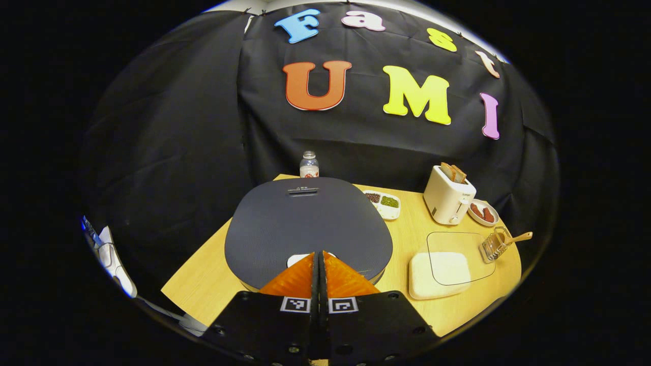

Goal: Close the left gripper, press the button to open the rice cooker; take a wooden spoon from the chopstick holder with the right hand, scoop a spoonful of rice and pour it into the rice cooker, then put the wooden spoon back into the chopstick holder.

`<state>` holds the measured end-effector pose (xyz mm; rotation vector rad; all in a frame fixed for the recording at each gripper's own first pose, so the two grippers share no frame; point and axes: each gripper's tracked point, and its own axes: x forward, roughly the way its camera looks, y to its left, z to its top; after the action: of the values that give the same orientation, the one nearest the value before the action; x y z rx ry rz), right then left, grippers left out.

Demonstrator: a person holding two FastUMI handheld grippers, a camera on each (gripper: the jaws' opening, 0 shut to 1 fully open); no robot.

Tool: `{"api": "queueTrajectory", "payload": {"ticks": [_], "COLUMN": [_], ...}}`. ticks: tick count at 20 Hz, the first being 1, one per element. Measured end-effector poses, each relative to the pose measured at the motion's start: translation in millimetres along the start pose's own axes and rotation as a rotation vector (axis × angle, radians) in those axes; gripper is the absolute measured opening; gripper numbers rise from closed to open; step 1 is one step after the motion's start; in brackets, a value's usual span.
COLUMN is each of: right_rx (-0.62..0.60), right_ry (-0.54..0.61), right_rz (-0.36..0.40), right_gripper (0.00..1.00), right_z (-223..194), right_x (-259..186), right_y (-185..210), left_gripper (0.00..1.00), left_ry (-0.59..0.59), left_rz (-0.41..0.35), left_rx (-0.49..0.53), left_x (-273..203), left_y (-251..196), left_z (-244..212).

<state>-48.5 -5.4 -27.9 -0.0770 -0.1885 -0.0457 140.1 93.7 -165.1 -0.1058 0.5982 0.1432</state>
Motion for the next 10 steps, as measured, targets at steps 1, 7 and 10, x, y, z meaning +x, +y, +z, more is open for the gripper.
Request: {"api": "queueTrajectory", "payload": {"ticks": [1, 7, 10], "right_rx": [0.007, 0.07, 0.077], "right_ry": [-0.001, 0.023, 0.038], "right_rz": [0.002, 0.085, 0.081], "right_gripper": [1.0, 1.0, 1.0], "right_z": [-1.6, -8.7, -15.4], "right_x": [1.0, 1.8, 3.2], "right_y": [-0.5, 21.9, 21.3], "left_gripper": [0.0, 0.0, 0.0], "left_ry": [0.008, 0.135, 0.144], "left_rz": [-0.005, -0.016, 0.011], "left_rx": [-0.005, -0.041, -0.004], "left_x": [-1.4, 5.0, 6.1], "left_y": [0.4, 2.0, 2.7], "left_z": [0.1, -8.5, -7.2]}}
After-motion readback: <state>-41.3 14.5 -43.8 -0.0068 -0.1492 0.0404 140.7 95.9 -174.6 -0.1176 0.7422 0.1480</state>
